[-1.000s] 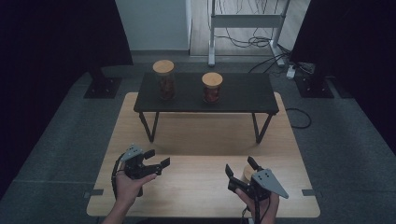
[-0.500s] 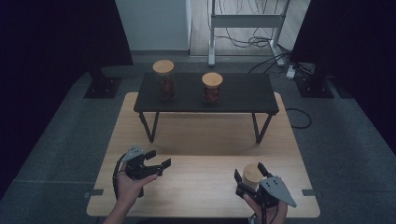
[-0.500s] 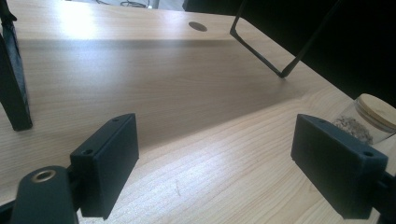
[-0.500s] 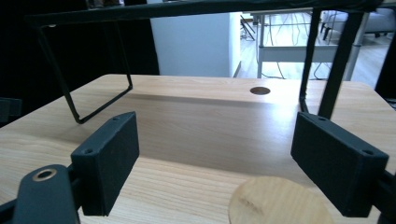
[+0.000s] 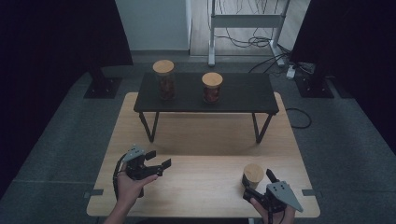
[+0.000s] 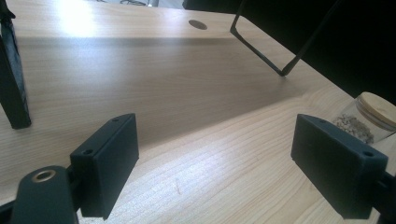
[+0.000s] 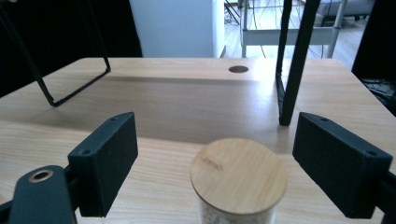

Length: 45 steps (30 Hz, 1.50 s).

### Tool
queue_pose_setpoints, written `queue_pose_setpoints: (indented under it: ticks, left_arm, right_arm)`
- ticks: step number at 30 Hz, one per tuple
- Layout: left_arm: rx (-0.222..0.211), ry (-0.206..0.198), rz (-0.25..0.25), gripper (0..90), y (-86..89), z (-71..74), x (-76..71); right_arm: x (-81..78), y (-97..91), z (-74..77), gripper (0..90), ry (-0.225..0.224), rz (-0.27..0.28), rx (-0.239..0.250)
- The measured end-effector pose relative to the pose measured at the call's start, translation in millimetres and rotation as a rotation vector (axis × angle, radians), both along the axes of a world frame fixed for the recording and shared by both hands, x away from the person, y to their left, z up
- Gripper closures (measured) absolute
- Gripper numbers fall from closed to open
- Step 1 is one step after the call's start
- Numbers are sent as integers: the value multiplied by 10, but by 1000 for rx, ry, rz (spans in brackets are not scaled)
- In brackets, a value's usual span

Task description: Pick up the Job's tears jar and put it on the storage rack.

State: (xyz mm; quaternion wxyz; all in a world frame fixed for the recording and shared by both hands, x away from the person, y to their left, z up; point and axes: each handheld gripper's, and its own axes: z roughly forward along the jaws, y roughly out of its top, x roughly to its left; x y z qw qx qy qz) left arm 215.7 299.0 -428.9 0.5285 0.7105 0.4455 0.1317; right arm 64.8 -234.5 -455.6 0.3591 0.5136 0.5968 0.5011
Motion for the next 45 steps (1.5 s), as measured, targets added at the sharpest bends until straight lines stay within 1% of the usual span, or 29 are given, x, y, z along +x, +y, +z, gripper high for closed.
queue_pose_setpoints:
  ticks: [9, 20, 25, 36, 39, 45]
  left_arm:
    - [2, 0, 1, 148, 1, -4, 2]
    - [5, 4, 0, 148, 2, -12, 11]
    - [6, 7, 0, 148, 1, -18, 18]
    - [9, 9, 1, 149, -1, -22, 21]
    - [10, 11, 2, 149, 0, -26, 24]
    - [11, 12, -1, 149, -6, -25, 26]
  right_arm:
    - [14, -31, -42, 133, 34, -19, -7]
    - [73, -57, -97, 135, 95, -35, -14]
    - [107, -74, -118, 138, 119, -34, -10]
    - [188, -91, -176, 126, 159, -33, -25]
    - [209, -94, -186, 123, 165, -36, -29]
    - [253, -98, -198, 117, 175, -23, -31]
